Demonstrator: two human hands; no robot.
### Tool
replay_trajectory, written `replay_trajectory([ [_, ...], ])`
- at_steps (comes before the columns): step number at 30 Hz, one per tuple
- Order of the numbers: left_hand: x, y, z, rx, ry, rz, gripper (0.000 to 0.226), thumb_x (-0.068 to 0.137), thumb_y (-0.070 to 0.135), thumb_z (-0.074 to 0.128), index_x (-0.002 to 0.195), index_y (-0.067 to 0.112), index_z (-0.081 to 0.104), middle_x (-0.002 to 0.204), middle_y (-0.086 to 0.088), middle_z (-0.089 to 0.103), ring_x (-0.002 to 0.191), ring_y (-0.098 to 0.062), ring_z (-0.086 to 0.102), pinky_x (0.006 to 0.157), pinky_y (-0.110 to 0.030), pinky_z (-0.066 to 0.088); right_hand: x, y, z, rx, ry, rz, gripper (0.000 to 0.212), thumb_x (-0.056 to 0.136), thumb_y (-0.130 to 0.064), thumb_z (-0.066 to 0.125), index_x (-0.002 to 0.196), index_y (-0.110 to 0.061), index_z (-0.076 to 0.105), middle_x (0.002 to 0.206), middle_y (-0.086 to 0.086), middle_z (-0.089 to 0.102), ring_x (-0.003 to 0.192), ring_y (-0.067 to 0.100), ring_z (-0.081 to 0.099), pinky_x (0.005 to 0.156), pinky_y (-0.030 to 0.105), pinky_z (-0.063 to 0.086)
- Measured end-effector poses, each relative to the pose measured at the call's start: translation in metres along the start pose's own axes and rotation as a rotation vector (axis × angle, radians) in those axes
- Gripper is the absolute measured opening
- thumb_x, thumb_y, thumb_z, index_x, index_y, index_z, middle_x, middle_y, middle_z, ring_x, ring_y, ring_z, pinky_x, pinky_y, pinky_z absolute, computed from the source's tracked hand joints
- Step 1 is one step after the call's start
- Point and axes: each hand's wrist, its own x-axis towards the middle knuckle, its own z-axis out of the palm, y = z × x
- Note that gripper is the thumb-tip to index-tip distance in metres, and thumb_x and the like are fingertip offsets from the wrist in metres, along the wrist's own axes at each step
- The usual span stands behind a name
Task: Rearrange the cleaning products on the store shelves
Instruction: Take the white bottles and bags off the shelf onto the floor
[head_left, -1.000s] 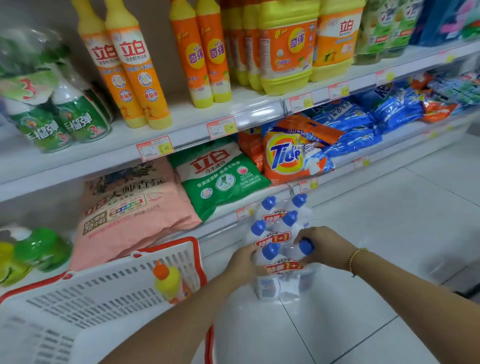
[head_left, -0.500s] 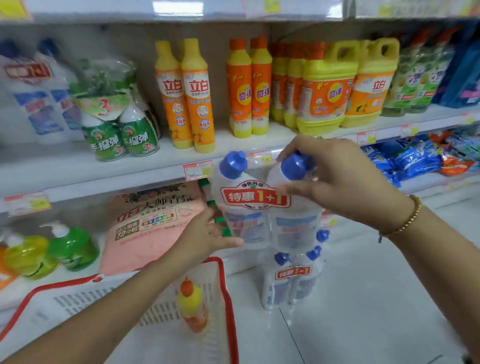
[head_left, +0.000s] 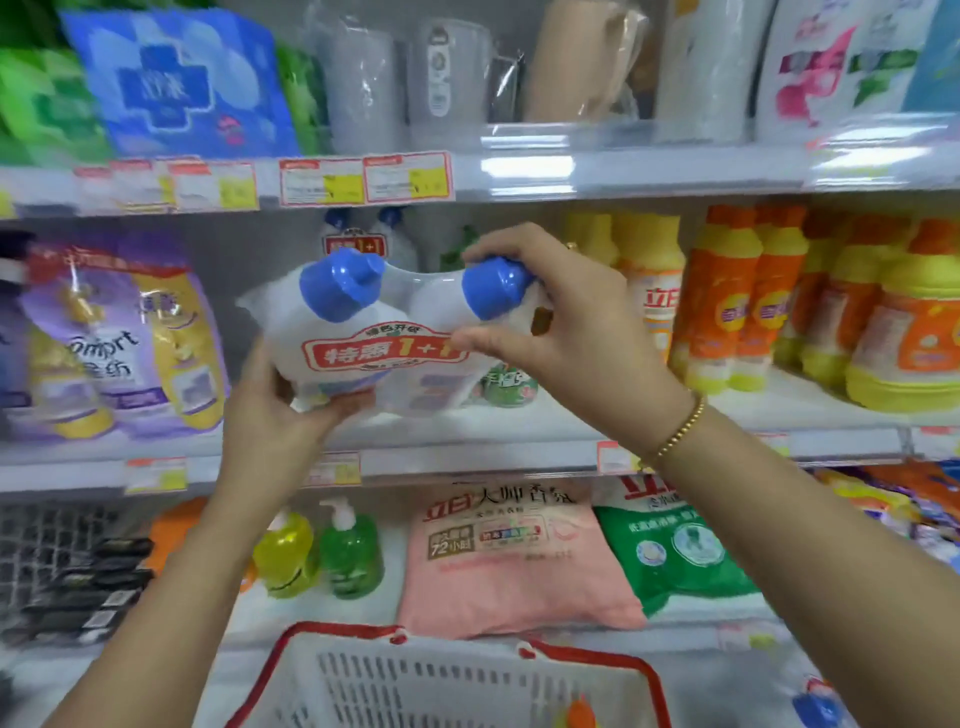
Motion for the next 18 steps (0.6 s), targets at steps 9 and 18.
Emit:
replay_trajectory([
  [9,0.064,-0.074,-0.027,-0.068,-0.019,-0.035,0.057,0.065,-0.001,0.082,0.115,0.006,0.057,0.105,0.005,0.069,0.091,0.003,0.066,0.078,-0.013,0.051,-0.023,0.126,0.107,-0.278,-0.247,0.473,0.015,0.089,-0.013,0.059,0.1,-0.009,0.068,0.105,0.01,0.07,0.093,0.029,0.064,0.079,0.036,0.05],
  [18,0.127,-0.148,-0.011,-0.08,-0.123,-0.299,0.056,0.065,0.013,0.085,0.115,0.012,0.06,0.107,-0.001,0.072,0.094,-0.017,0.071,0.082,-0.037,0.057,-0.026,0.166,0.133,-0.574,-0.444,0.249,0.033,0.095,-0.04,0.045,0.069,-0.02,0.047,0.07,0.001,0.058,0.062,0.02,0.048,0.055,0.03,0.029],
])
